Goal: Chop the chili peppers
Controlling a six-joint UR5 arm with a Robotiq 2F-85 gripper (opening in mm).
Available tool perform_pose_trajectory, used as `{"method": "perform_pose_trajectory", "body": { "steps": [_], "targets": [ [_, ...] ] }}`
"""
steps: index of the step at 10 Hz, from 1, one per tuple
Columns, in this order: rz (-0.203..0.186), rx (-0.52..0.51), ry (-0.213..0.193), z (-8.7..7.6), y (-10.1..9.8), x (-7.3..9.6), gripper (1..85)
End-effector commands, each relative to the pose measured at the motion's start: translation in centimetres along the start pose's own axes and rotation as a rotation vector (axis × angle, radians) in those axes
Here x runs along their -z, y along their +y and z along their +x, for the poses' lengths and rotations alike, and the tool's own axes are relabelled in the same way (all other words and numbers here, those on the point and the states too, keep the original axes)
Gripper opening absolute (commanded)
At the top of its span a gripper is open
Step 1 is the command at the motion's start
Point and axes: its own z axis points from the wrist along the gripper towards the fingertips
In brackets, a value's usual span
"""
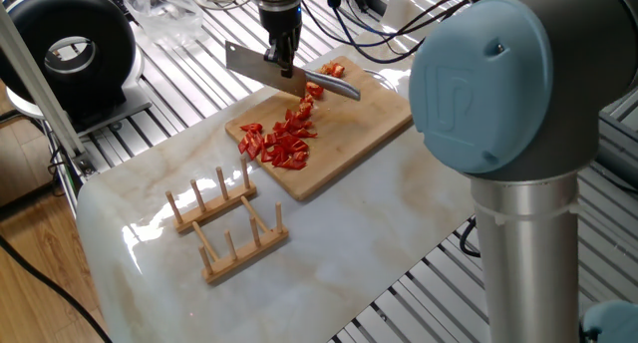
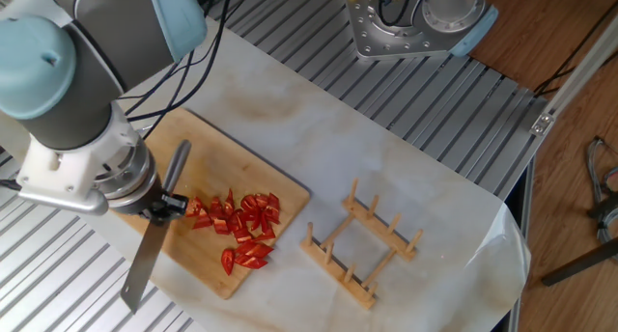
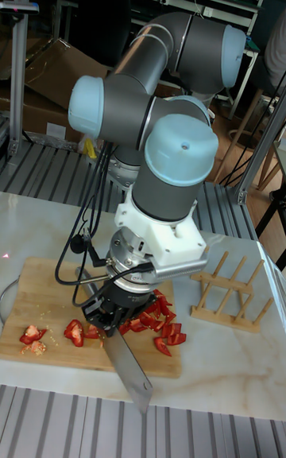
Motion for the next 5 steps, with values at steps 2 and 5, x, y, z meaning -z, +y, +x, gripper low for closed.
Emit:
{"method": "perform_pose_trajectory", "body": {
  "steps": [2,5],
  "targets": [
    [-0.048,-0.049,0.011,0.4,1.6,0.7,1.3],
    [0.073,-0.043,0.004,0.3,-1.4,0.9,1.3]
  ]
}}
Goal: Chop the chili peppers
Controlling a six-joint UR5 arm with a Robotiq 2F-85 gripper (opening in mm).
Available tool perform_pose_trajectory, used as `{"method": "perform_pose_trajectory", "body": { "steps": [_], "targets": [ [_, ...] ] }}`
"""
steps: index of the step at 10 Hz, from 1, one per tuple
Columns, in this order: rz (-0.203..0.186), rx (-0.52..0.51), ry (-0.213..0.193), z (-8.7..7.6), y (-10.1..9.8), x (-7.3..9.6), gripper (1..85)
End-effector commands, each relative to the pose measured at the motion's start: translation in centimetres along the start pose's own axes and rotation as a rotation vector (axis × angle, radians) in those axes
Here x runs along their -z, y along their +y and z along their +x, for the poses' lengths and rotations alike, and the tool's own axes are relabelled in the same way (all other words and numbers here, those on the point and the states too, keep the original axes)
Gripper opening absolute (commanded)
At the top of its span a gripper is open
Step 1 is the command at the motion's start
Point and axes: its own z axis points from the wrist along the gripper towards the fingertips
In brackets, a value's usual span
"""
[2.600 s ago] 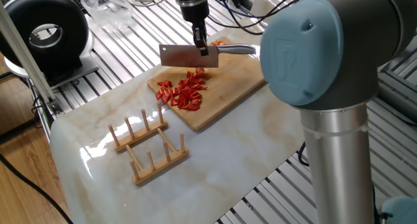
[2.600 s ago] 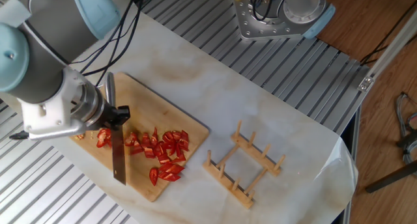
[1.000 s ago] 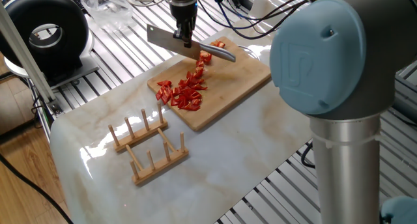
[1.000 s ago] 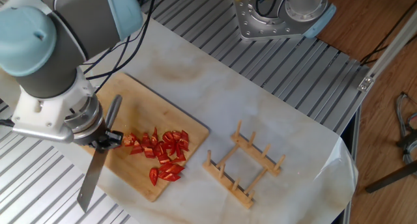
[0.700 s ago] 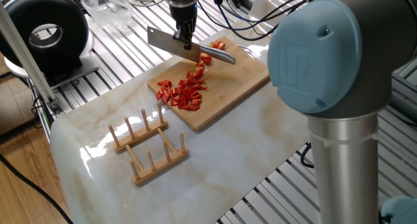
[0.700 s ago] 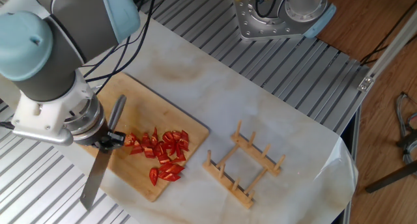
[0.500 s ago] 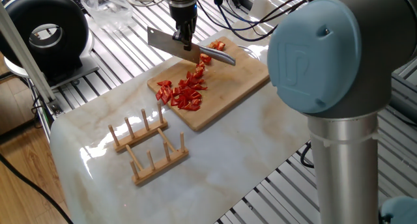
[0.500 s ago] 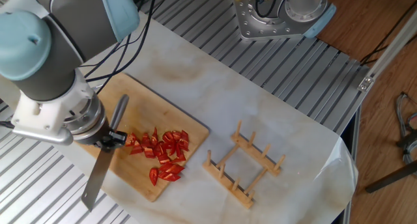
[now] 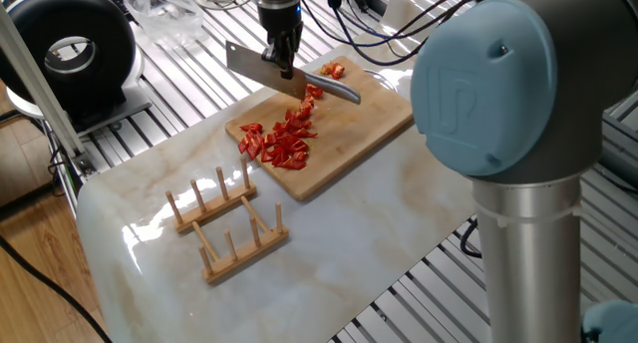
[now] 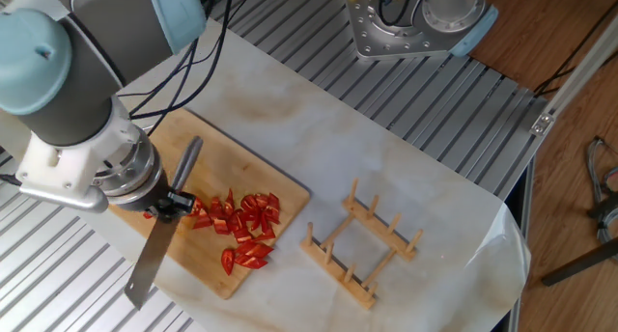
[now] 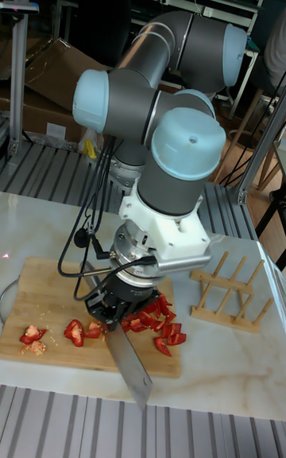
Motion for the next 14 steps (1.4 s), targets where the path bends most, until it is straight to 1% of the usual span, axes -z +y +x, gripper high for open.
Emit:
{"method": "perform_pose_trajectory", "body": {
  "steps": [1,2,4,5,7,8,9,10,12,14],
  "targets": [
    [0.061,-0.016,-0.003,-0.1,-1.8,-0.2,1.3],
    [0.046,-0.031,-0.005,0.0,-1.7,-0.6,1.3],
    [0.021,-0.05,0.01,0.5,-1.2,-0.8,1.3],
    [0.002,-0.062,0.02,0.8,-0.7,-0.8,1.3],
    [-0.014,-0.079,0.036,1.2,-0.3,-0.9,1.3],
    [-0.014,-0.083,0.038,1.3,-0.2,-1.1,1.3],
    [-0.023,-0.097,0.039,1.3,0.1,-1.2,1.3],
    [-0.043,-0.112,0.037,1.3,0.7,-1.0,1.3],
    [-0.069,-0.136,0.037,1.2,1.5,-0.8,1.3],
    [-0.083,-0.151,0.04,1.2,1.9,-0.7,1.3]
  ]
}}
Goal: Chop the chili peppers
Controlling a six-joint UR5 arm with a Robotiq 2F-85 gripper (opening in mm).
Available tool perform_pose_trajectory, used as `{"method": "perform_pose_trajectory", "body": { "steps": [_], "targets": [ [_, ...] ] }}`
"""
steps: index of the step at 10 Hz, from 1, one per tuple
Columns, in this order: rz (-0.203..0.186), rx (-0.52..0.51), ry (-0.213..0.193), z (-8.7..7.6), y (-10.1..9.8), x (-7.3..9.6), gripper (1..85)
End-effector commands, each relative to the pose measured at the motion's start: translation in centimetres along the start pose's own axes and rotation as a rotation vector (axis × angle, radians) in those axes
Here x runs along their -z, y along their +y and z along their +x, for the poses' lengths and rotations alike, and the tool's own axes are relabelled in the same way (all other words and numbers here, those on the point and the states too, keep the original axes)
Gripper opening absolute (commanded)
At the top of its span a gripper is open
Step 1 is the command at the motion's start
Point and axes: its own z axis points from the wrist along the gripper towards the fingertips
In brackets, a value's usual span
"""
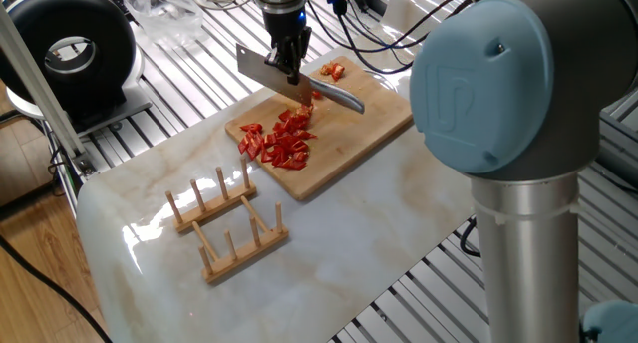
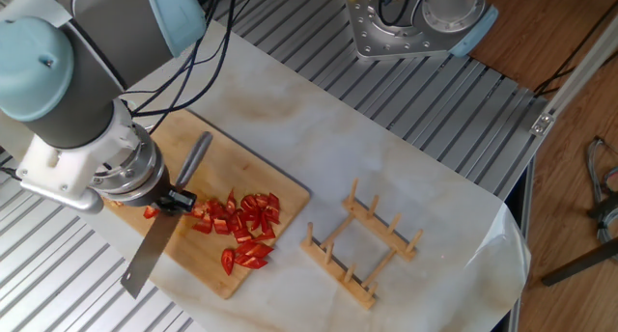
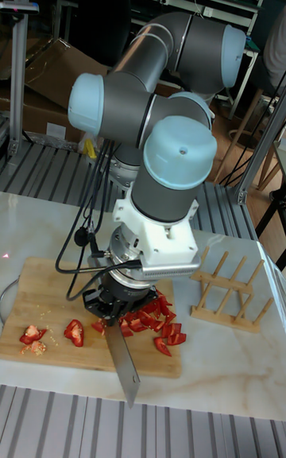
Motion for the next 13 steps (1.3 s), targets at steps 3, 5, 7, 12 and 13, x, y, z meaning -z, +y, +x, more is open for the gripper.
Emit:
{"method": "perform_pose_trajectory", "body": {
  "steps": [3,5,7,12,13],
  "targets": [
    [-0.077,-0.07,-0.003,-0.1,2.5,0.8,1.3],
    [-0.095,-0.088,-0.007,-0.1,3.0,1.0,1.3],
    [-0.007,-0.049,-0.011,0.2,1.3,1.8,1.3],
    [0.126,0.059,-0.05,2.1,-1.0,4.8,1.3],
    [0.157,0.086,-0.053,2.5,-2.0,5.3,1.3]
  ]
}}
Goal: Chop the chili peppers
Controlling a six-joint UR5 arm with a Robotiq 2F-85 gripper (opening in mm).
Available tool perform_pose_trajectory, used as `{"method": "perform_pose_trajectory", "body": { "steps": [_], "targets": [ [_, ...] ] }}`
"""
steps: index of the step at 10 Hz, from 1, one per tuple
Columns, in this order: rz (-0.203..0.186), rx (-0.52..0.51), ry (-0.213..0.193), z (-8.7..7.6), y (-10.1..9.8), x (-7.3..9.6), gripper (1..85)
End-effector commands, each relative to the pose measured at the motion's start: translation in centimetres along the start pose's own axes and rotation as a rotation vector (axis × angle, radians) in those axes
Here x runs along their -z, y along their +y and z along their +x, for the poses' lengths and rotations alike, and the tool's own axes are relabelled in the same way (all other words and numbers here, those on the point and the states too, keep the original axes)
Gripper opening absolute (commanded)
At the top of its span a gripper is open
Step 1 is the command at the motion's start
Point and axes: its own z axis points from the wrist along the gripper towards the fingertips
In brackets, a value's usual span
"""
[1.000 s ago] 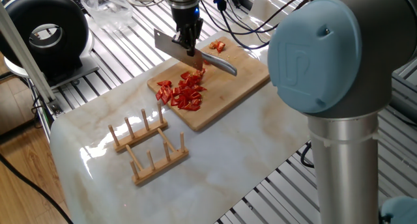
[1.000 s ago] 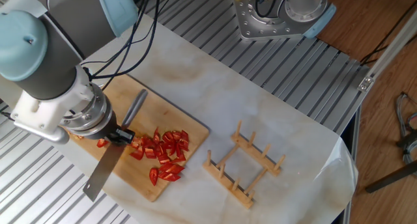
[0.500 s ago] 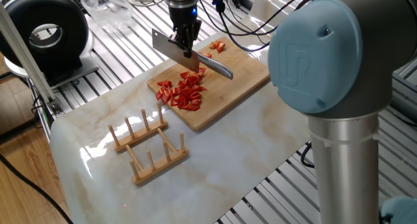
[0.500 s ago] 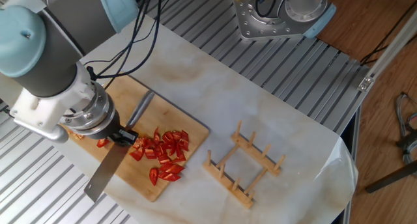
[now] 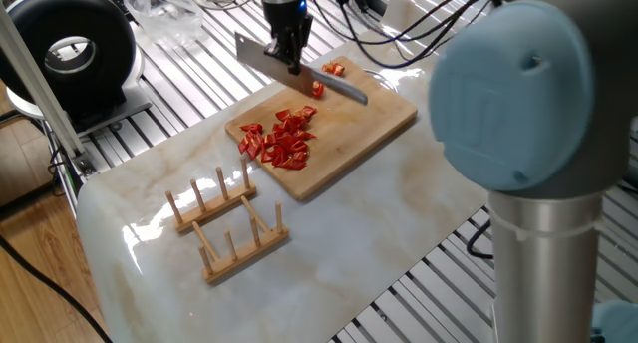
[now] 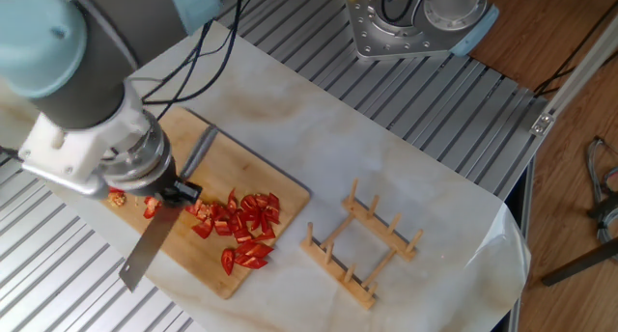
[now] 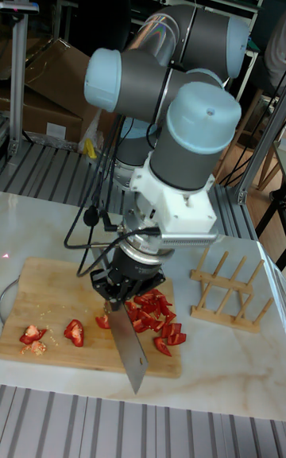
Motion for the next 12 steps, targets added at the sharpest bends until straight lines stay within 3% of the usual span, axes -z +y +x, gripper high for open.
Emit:
{"method": "perform_pose_trajectory", "body": {
  "steps": [1,4,5,7,9,11,12],
  "targets": [
    [0.087,0.09,-0.03,1.4,-2.7,1.7,1.3],
    [0.089,0.125,-0.058,2.6,-5.4,1.4,1.3],
    [0.094,0.189,-0.057,3.4,-6.5,0.7,1.3],
    [0.081,0.396,-0.015,4.4,-6.6,0.0,1.3],
    [0.061,0.53,0.02,5.2,-6.2,-0.1,1.3],
    [0.145,0.657,0.031,4.2,-7.9,-0.1,1.3],
    [0.138,0.659,0.016,3.6,-7.6,-0.1,1.3]
  ]
}}
